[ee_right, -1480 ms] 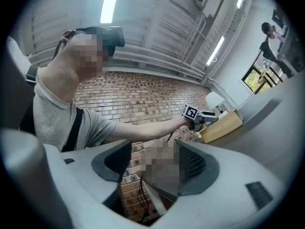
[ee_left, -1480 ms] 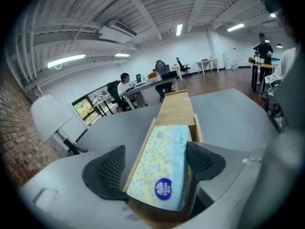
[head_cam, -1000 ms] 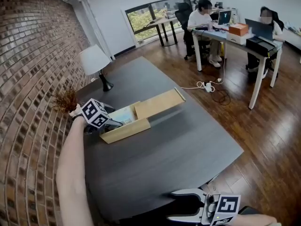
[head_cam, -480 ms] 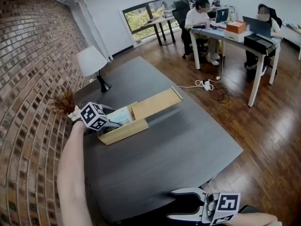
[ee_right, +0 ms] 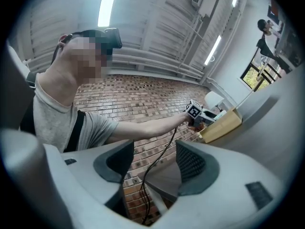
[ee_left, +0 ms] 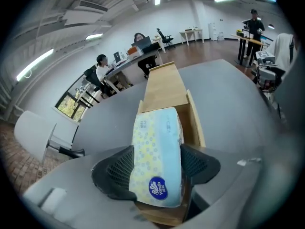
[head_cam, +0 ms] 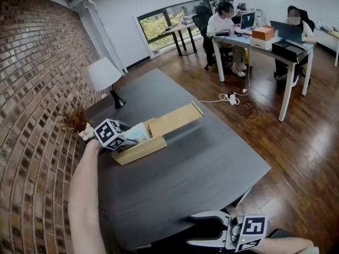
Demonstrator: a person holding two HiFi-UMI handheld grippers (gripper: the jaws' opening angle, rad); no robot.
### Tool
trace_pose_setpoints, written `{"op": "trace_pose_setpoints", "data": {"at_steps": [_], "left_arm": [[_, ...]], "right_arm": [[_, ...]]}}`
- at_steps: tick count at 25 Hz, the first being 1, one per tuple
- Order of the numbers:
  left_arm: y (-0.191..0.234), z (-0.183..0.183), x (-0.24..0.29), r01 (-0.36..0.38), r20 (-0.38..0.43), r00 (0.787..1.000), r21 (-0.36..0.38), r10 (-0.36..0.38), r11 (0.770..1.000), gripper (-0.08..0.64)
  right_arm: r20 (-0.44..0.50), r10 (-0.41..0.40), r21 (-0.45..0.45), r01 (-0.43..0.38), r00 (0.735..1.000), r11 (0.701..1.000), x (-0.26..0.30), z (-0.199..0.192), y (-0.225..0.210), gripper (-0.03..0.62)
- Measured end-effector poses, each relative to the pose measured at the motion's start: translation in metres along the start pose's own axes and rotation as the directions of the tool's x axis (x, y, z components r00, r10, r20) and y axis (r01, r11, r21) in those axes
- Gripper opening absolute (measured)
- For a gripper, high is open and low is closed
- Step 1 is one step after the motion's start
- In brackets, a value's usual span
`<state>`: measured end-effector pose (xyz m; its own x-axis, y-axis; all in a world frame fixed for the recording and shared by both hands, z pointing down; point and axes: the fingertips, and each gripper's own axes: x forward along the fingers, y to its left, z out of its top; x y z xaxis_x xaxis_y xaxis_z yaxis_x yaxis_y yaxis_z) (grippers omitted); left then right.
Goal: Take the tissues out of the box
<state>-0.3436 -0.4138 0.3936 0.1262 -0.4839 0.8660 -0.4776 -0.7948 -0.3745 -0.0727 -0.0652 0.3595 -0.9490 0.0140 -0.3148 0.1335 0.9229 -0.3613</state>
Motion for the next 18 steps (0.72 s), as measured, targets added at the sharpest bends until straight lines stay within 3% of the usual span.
{"op": "trace_pose_setpoints", "data": {"at_steps": [5, 7, 8, 9, 10, 11, 12, 13, 15, 17, 18], "left_arm": [[0.013, 0.006, -0.031, -0.031, 0.106, 0.994, -0.064, 0.038, 0.997, 0.304], [0.023, 0.014, -0.058, -0.067, 0.194, 0.977, -0.11, 0.088, 0.992, 0.302], [0.028, 0.018, -0.074, -0.082, 0.26, 0.958, -0.149, 0.119, 0.985, 0.302], [0.032, 0.023, -0.093, -0.085, 0.343, 0.927, -0.202, 0.152, 0.976, 0.302], [0.034, 0.027, -0.115, -0.071, 0.443, 0.877, -0.266, 0.187, 0.962, 0.302], [0.034, 0.03, -0.137, -0.037, 0.55, 0.804, -0.334, 0.227, 0.942, 0.302], [0.032, 0.03, -0.16, 0.015, 0.654, 0.705, -0.4, 0.274, 0.916, 0.302], [0.028, 0.026, -0.181, 0.085, 0.741, 0.586, -0.458, 0.328, 0.885, 0.302], [0.011, 0.008, -0.217, 0.27, 0.847, 0.309, -0.514, 0.433, 0.814, 0.302], [-0.021, -0.013, -0.245, 0.457, 0.864, 0.026, -0.457, 0.502, 0.763, 0.302], [-0.041, -0.022, -0.255, 0.523, 0.847, -0.093, -0.405, 0.523, 0.75, 0.302]], "right_arm": [[0.004, 0.014, 0.009, -0.014, 1.0, 1.0, 0.005, 0.003, 0.005, 0.275], [0.006, 0.015, 0.011, -0.015, 1.0, 1.0, 0.006, 0.003, 0.006, 0.275], [0.007, 0.015, 0.011, -0.015, 1.0, 1.0, 0.007, 0.003, 0.006, 0.275], [0.009, 0.018, 0.011, -0.018, 1.0, 1.0, 0.007, 0.004, 0.007, 0.275], [0.009, 0.022, 0.012, -0.022, 1.0, 1.0, 0.008, 0.005, 0.008, 0.275], [0.008, 0.026, 0.011, -0.026, 1.0, 1.0, 0.008, 0.005, 0.009, 0.275], [0.004, 0.029, 0.011, -0.029, 1.0, 1.0, 0.008, 0.004, 0.01, 0.275], [0.0, 0.029, 0.009, -0.029, 1.0, 1.0, 0.007, 0.003, 0.01, 0.275], [-0.008, 0.023, 0.003, -0.023, 1.0, 1.0, 0.006, -0.003, 0.008, 0.275], [-0.012, 0.02, 0.002, -0.02, 1.0, 1.0, 0.006, -0.007, 0.009, 0.275], [-0.013, 0.022, 0.002, -0.022, 1.0, 1.0, 0.007, -0.008, 0.01, 0.275]]}}
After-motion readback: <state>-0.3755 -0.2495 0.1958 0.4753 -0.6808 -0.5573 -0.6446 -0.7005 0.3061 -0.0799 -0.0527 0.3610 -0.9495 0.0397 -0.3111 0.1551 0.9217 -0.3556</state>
